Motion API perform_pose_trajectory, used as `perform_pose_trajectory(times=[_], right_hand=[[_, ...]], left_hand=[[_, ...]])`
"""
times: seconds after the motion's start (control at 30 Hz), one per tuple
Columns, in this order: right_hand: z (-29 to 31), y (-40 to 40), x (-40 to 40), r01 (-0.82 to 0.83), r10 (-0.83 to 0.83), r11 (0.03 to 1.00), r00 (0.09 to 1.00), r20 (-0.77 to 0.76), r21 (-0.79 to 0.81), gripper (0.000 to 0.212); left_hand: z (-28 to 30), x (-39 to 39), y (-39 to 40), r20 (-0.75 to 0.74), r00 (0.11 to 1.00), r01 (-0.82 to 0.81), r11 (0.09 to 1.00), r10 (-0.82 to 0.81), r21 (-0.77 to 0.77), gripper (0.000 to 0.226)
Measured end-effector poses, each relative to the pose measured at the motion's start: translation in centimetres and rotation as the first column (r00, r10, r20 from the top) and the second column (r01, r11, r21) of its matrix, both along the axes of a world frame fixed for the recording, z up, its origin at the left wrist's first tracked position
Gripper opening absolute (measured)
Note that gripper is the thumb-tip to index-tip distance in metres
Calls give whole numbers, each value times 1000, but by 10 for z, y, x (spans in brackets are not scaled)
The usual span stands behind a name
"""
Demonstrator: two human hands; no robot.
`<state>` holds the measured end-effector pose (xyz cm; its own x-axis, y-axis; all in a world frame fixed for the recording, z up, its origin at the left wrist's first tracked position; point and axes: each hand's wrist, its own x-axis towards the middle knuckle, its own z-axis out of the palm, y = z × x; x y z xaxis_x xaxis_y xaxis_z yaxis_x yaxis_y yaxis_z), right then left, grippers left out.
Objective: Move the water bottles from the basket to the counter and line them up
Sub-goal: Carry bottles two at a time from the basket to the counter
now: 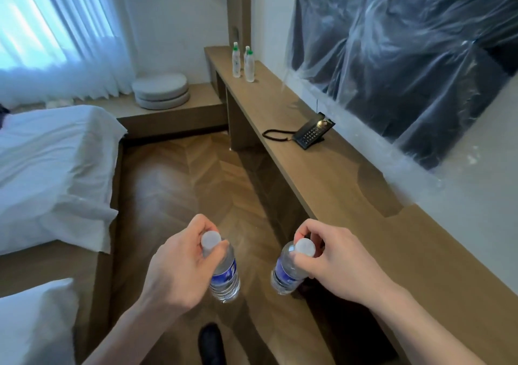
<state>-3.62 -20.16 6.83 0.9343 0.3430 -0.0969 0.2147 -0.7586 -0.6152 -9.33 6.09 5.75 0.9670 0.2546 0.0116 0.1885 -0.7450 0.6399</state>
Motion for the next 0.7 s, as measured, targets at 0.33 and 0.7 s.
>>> perform_pose_trajectory(times=[0.33, 0.7], right_hand=[[0, 126, 147, 44, -44, 999, 999, 16, 13, 15], [-4, 189, 310, 133, -133, 989, 991, -13, 69, 18]], left_hand=[[-3, 162, 122, 5, 999, 43, 998, -44, 45, 23], [-8, 340, 206, 65, 994, 84, 991, -91, 100, 21]])
